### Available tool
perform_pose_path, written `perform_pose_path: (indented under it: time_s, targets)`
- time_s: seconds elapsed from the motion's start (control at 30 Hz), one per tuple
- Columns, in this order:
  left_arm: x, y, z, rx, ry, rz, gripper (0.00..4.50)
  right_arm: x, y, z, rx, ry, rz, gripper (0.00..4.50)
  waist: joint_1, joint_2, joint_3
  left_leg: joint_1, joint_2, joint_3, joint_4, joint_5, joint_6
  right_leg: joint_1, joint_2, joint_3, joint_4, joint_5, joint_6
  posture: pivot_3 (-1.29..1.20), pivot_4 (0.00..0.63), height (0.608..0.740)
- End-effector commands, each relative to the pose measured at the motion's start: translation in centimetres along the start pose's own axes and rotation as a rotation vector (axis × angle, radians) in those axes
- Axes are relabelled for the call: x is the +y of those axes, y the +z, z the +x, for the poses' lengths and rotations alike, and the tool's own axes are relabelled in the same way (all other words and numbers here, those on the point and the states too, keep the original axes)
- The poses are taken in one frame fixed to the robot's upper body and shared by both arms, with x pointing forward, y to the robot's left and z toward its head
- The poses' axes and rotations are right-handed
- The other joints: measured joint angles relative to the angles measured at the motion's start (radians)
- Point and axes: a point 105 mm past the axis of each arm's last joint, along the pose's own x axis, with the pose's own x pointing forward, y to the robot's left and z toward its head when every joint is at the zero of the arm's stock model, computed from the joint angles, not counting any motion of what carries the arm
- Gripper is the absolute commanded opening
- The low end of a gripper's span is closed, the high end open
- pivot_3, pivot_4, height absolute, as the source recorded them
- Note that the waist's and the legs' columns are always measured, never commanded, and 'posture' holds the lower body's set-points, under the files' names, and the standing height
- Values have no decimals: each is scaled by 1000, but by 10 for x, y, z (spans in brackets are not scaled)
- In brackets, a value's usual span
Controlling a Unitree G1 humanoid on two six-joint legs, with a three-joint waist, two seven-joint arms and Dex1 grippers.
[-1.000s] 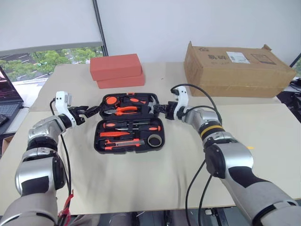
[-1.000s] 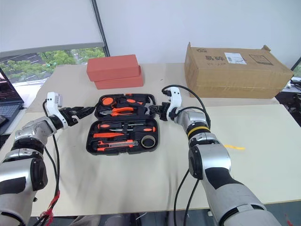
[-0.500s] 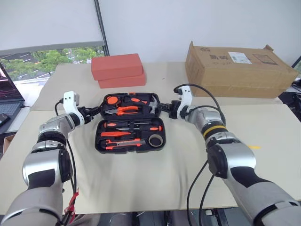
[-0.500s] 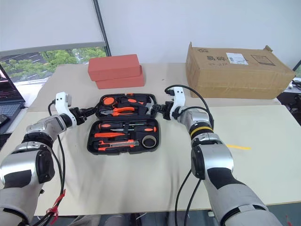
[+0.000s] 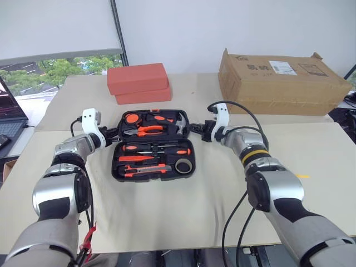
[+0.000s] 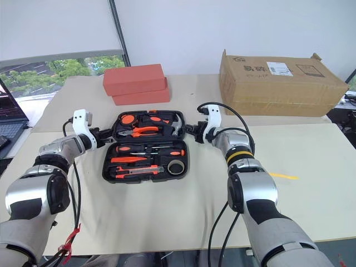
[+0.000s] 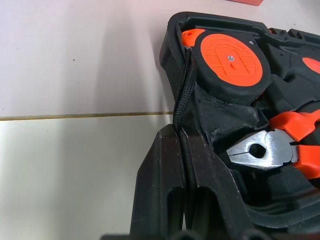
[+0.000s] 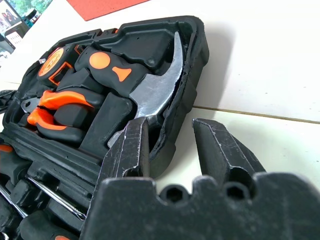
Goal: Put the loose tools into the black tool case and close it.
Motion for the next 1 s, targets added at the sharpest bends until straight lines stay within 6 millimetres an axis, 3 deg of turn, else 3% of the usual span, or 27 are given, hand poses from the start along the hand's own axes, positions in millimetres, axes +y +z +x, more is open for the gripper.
perform_pose_path:
  time_s: [0.03, 0.4, 0.7, 0.87, 1.0]
  targets:
    - [-8, 10, 1, -22, -44, 7, 117, 0, 15, -3, -53, -3, -19, 1724, 1, 0, 0, 0, 0, 0, 0, 0, 0, 0, 0, 0, 0, 0, 0, 0, 150, 711]
    - [-20, 12, 1, -40, -137, -25, 117, -28, 17, -24, -59, -63, 7, 1724, 10, 0, 0, -1, -4, -1, 0, 0, 0, 0, -3, 0, 0, -1, 2, 0, 150, 711]
    - [-39, 5, 6, -27, -221, -32, 117, -19, 10, -24, -36, 12, 70, 1724, 20, 0, 0, -1, -5, -2, 0, 0, 1, 0, -3, 0, 1, -1, 2, 0, 150, 711]
    - [-41, 3, 6, -25, -227, -27, 59, -23, 13, -25, -55, -13, 99, 3399, 20, 0, 0, -2, -4, -2, 0, 0, 1, -1, -3, 0, 1, -1, 1, 0, 150, 711]
    - [-42, 3, 6, -22, -227, -16, 59, -21, 15, -25, -66, -6, 141, 3399, 23, 0, 0, -2, -5, -2, 1, 0, 1, -2, -3, 0, 2, -1, 1, 0, 150, 711]
